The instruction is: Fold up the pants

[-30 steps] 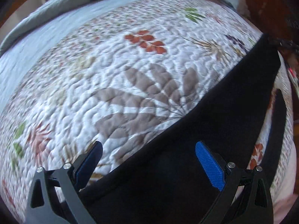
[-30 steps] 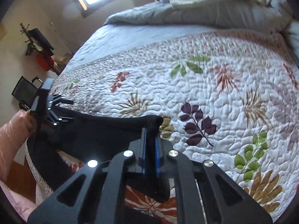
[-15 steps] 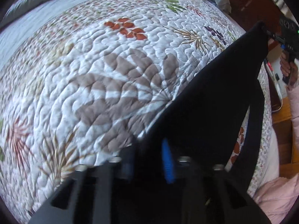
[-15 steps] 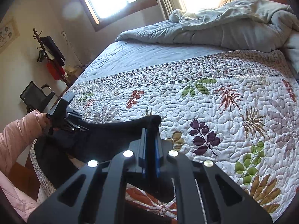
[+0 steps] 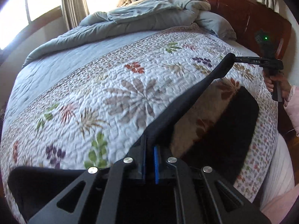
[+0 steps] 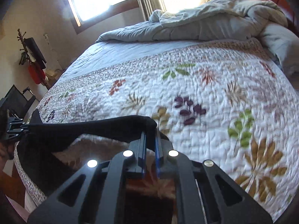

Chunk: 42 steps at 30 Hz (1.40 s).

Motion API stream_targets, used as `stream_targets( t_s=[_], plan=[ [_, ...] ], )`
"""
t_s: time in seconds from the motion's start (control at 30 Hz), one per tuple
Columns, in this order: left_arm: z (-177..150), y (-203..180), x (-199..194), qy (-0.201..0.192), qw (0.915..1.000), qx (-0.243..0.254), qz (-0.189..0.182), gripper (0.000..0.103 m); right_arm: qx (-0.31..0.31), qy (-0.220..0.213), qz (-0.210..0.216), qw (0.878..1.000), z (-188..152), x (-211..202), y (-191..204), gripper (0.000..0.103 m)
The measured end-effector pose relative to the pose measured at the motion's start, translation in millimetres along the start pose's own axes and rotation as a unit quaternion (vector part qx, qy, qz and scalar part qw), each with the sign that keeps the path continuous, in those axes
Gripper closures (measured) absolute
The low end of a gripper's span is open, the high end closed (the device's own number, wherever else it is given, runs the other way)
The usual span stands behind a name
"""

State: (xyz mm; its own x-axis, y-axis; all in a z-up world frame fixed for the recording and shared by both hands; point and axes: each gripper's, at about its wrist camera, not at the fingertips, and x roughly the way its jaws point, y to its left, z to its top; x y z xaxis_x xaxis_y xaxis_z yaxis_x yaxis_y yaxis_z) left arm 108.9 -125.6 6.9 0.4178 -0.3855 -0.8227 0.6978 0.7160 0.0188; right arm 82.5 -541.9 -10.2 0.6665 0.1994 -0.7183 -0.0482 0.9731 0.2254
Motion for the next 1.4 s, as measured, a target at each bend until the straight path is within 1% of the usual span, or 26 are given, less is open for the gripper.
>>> stream_targets(
  t_s=[0.07,0.13,0.2,0.27,0.37,0.43,0.5,0.53,0.57,0.6,0.63,0.67,0.73,0.8,0.87,0.9,0.97,1.03,1.07,1.1,1.13,1.17,1.23,1.27,1.33,1.4],
  plan=[
    [-18,-16,-9,0.000,1.0000,0.003,0.006,0.096,0.002,0.004,-0.009,1.000,-23,-7,6,0.096],
    [-37,-34,-17,0.000,1.0000,-0.002,0.001,0.096,-0.001,0.007,-0.032,0.999,-48,-17,11,0.096],
    [-58,-53,-21,0.006,0.9999,-0.006,-0.006,0.096,0.006,0.008,-0.046,0.999,-64,-27,12,0.096],
    [-77,-69,-16,0.020,0.9996,-0.015,-0.012,0.096,0.014,0.015,-0.062,0.998,-84,-37,11,0.096],
    [-105,-89,-5,0.038,0.9986,-0.034,-0.014,0.096,0.032,0.032,-0.071,0.996,-109,-44,7,0.096],
    [-116,-95,4,0.045,0.9979,-0.045,-0.011,0.096,0.042,0.047,-0.076,0.995,-122,-44,5,0.094],
    [-124,-92,15,0.055,0.9958,-0.072,-0.007,0.096,0.044,0.085,-0.092,0.991,-135,-37,2,0.090],
    [-127,-89,22,0.060,0.9945,-0.086,-0.009,0.096,0.040,0.103,-0.105,0.988,-139,-33,3,0.084],
    [-128,-87,26,0.062,0.9935,-0.095,-0.009,0.096,0.036,0.114,-0.114,0.986,-141,-33,4,0.071],
    [-129,-85,28,0.061,0.9928,-0.103,-0.008,0.095,0.036,0.119,-0.116,0.985,-142,-35,6,0.066],
    [-129,-85,28,0.060,0.9925,-0.106,-0.008,0.095,0.042,0.117,-0.112,0.986,-143,-40,7,0.060],
    [-128,-85,28,0.060,0.9924,-0.107,-0.008,0.095,0.062,0.106,-0.096,0.988,-142,-47,7,0.059],
    [-128,-82,28,0.058,0.9919,-0.112,-0.010,0.095,0.112,0.096,-0.044,0.988,-141,-57,4,0.058],
    [-128,-80,28,0.059,0.9907,-0.122,-0.014,0.095,0.164,0.086,0.012,0.983,-141,-61,4,0.052],
    [-127,-79,28,0.059,0.9896,-0.130,-0.016,0.094,0.192,0.095,0.061,0.975,-142,-52,10,0.049],
    [-126,-78,28,0.059,0.9892,-0.133,-0.017,0.094,0.197,0.102,0.070,0.973,-142,-46,15,0.047],
    [-126,-76,28,0.060,0.9886,-0.137,-0.017,0.094,0.209,0.119,0.063,0.969,-142,-30,20,0.043],
    [-126,-77,28,0.060,0.9885,-0.138,-0.016,0.094,0.237,0.117,0.072,0.962,-140,-18,16,0.042],
    [-126,-77,28,0.060,0.9884,-0.138,-0.016,0.094,0.266,0.114,0.081,0.954,-140,-10,10,0.044],
    [-126,-77,28,0.061,0.9883,-0.139,-0.016,0.094,0.286,0.118,0.079,0.948,-141,-3,4,0.053],
    [-125,-77,28,0.061,0.9880,-0.141,-0.016,0.094,0.297,0.121,0.076,0.944,-140,2,1,0.077],
    [-125,-76,27,0.061,0.9877,-0.143,-0.017,0.094,0.303,0.120,0.077,0.942,-137,5,-2,0.095],
    [-124,-77,21,0.058,0.9871,-0.149,-0.015,0.094,0.304,0.109,0.093,0.942,-131,1,1,0.098],
    [-123,-79,16,0.052,0.9877,-0.147,-0.013,0.093,0.292,0.096,0.092,0.947,-125,-9,4,0.098],
    [-121,-84,7,0.039,0.9899,-0.136,-0.010,0.090,0.273,0.083,0.069,0.956,-120,-26,11,0.098],
    [-119,-91,1,0.031,0.9924,-0.119,0.002,0.089,0.273,0.087,0.049,0.957,-122,-35,12,0.098]
  ],
)
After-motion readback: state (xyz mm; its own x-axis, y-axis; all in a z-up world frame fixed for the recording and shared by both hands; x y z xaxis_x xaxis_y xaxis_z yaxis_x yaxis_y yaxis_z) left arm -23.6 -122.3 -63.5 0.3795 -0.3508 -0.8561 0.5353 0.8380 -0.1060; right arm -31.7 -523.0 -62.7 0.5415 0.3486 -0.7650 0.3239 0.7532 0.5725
